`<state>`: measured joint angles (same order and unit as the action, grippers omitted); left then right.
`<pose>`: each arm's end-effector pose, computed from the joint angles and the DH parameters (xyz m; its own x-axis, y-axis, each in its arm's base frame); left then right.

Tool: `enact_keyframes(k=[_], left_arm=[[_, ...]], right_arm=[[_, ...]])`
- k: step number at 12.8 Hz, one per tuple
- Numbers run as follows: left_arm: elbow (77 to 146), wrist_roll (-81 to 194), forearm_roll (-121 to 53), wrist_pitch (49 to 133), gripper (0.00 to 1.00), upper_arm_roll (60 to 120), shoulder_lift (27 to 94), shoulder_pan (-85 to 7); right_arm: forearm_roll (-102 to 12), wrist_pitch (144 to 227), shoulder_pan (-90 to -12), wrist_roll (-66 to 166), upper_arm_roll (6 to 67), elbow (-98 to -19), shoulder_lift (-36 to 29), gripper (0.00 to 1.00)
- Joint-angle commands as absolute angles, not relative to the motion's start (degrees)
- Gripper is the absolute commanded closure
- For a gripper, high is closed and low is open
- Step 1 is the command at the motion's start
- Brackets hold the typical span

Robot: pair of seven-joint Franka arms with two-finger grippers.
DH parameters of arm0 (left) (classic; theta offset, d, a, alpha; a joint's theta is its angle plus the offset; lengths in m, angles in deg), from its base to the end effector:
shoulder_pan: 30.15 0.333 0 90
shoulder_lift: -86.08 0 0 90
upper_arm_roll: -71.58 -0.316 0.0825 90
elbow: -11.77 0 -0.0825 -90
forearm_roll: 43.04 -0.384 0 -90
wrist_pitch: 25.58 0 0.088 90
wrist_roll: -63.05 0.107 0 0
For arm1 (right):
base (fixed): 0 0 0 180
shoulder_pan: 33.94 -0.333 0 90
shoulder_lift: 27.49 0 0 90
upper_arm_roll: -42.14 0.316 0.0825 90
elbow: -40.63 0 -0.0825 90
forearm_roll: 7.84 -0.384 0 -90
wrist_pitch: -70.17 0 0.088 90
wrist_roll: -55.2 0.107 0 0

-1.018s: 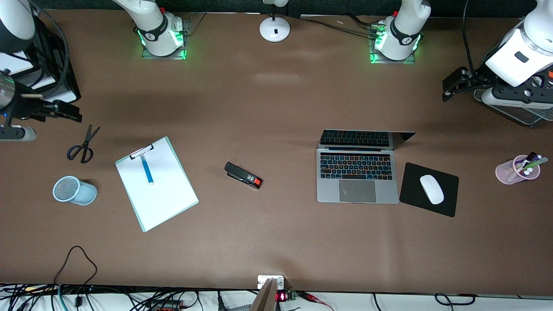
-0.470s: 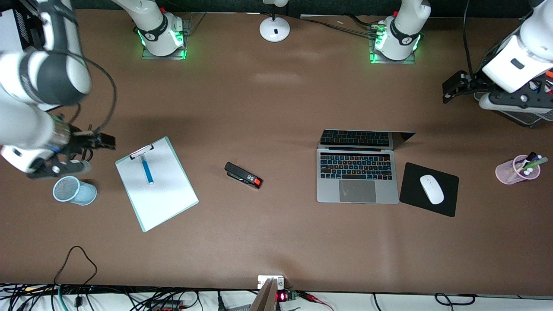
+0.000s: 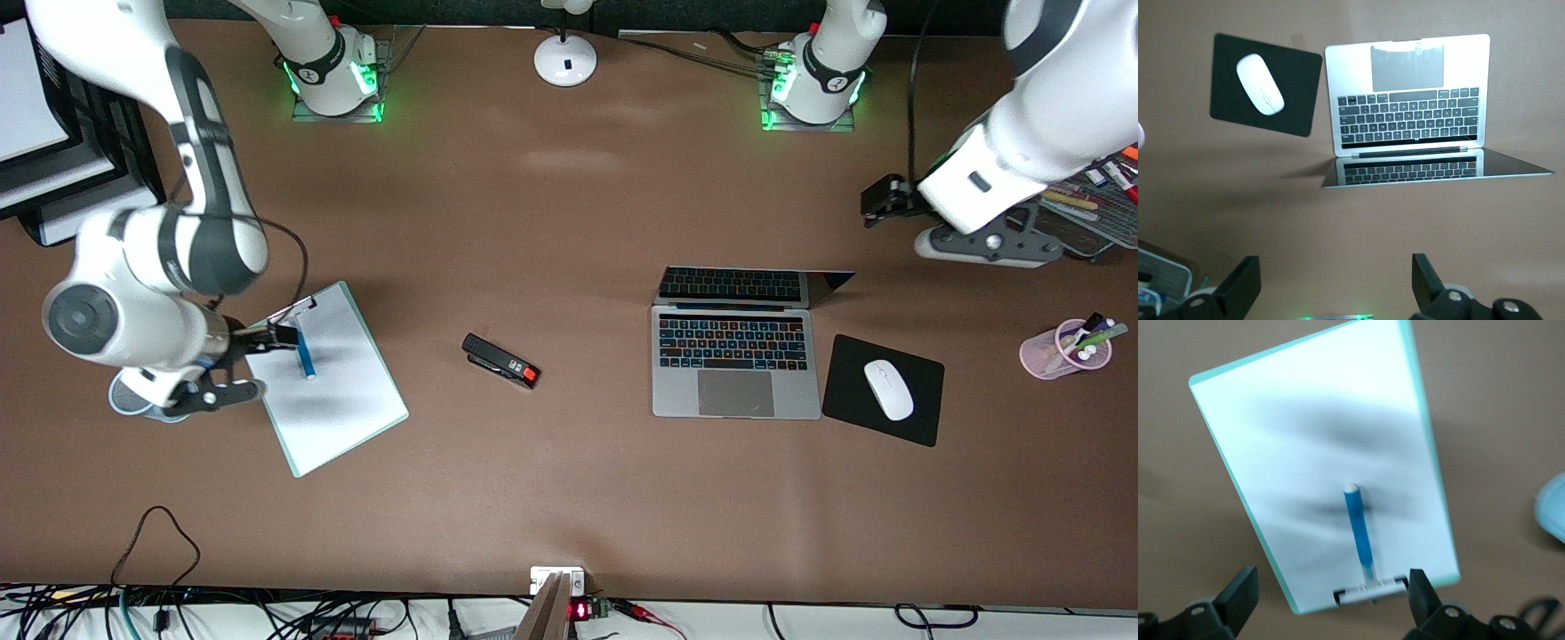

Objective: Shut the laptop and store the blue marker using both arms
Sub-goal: 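Lower the right gripper to the blue marker while the left gripper reaches the laptop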

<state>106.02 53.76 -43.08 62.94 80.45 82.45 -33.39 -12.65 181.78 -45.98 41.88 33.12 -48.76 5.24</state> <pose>0.5513 -0.1158 0.5527 0.9858 -0.0477 -0.1612 -0.0511 -0.9985 -0.0172 0.6744 0.0553 0.3023 0.9500 0.2597 -0.1731 0.2590 -0.9655 -0.0272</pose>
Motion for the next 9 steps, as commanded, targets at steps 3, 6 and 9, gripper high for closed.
enact_keyframes(k=[3, 6, 9], left_arm=[[106.2, 42.4, -43.7, 61.8, 0.00, 85.5, 79.0, -33.4], [106.8, 37.8, -43.3, 58.4, 0.00, 87.1, 78.9, -33.4], [107.5, 32.0, -42.3, 56.8, 0.00, 88.7, 78.5, -33.4]], right_arm=[[-14.7, 188.6, -44.8, 32.9, 33.1, -48.0, 11.5, 0.00], [-14.4, 192.4, -44.8, 31.9, 33.1, -47.9, 13.4, 0.00], [-14.3, 193.0, -45.5, 31.9, 33.1, -47.9, 14.1, 0.00]])
